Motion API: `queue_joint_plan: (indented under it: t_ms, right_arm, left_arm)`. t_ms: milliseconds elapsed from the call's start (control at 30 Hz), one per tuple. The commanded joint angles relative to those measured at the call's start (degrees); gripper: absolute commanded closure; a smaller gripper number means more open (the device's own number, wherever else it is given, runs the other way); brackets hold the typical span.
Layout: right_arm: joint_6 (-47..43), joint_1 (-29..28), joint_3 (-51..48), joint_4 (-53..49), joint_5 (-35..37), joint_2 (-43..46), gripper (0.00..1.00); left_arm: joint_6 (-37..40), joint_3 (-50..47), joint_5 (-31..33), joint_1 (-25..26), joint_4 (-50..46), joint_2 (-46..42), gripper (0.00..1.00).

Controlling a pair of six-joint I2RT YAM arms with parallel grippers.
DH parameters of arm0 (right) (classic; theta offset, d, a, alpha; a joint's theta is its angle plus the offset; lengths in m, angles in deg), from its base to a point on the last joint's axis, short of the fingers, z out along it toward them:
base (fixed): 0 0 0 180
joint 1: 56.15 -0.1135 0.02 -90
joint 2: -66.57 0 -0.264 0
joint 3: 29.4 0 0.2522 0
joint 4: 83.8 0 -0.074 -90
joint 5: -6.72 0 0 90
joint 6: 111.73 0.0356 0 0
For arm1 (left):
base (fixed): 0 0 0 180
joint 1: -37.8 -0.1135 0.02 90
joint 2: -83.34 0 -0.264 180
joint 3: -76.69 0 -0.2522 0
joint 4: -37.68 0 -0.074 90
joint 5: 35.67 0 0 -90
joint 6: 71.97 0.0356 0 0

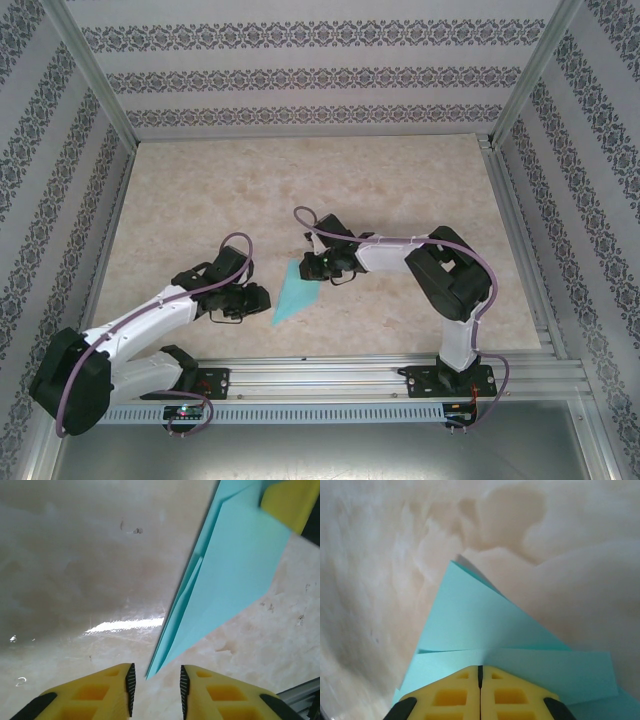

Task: Fold a paper plane with a square sheet of paper (pick it up from the middle)
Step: Fourth fold the wing at the center of the table.

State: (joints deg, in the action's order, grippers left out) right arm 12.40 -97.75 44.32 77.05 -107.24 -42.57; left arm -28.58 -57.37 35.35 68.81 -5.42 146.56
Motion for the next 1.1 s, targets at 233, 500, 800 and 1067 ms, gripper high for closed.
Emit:
queue_joint_plan:
  t_ms: [233, 500, 800, 1067]
  right_arm:
    - [-2.35, 0.55, 4.71, -14.19, 7.04, 8.49, 0.70]
    - [20.09, 3.34, -15.06, 2.40, 9.44, 21.05, 0.61]
    - [27.83, -2.80, -18.43, 7.62, 10.39, 20.79, 0.61]
    - [35.32, -3.43, -22.56, 15.95, 8.09, 17.94, 0.61]
  left_arm:
    - [6.47, 7.04, -3.11, -0.59, 3.70, 9.28, 0.56]
    - [12.00, 12.55, -3.72, -0.62, 2.64, 19.75, 0.55]
    - [13.58, 13.63, -4.11, -0.59, 1.96, 24.53, 0.58]
    - [11.08, 12.27, -5.36, -0.38, 2.80, 25.91, 0.59]
